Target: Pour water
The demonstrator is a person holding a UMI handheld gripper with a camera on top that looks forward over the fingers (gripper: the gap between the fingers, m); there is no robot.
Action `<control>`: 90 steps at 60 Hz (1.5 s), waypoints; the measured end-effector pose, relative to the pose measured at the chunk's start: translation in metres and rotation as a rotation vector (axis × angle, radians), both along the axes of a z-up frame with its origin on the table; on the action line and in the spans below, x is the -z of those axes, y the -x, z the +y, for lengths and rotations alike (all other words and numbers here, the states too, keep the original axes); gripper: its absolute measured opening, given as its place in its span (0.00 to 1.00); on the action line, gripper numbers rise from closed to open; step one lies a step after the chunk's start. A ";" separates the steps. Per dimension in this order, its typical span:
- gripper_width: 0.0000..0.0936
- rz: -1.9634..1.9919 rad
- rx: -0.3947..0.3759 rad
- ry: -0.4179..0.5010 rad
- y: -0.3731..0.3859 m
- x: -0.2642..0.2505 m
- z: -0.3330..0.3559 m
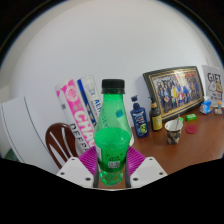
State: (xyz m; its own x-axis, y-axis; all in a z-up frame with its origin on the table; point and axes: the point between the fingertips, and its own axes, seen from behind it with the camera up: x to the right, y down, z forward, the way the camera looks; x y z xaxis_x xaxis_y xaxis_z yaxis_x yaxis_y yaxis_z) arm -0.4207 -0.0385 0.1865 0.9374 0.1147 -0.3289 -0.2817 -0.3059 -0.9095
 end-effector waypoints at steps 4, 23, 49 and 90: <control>0.38 0.119 0.017 -0.003 -0.022 -0.020 0.022; 0.38 0.975 0.094 0.172 -0.086 -0.034 0.137; 0.38 1.673 0.120 0.360 -0.104 0.003 0.186; 0.38 0.427 0.061 -0.067 -0.246 -0.088 0.192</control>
State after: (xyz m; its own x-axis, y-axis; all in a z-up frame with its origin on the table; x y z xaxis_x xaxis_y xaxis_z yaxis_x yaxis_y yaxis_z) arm -0.1751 0.1537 0.2742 0.7246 0.0972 -0.6823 -0.6526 -0.2215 -0.7246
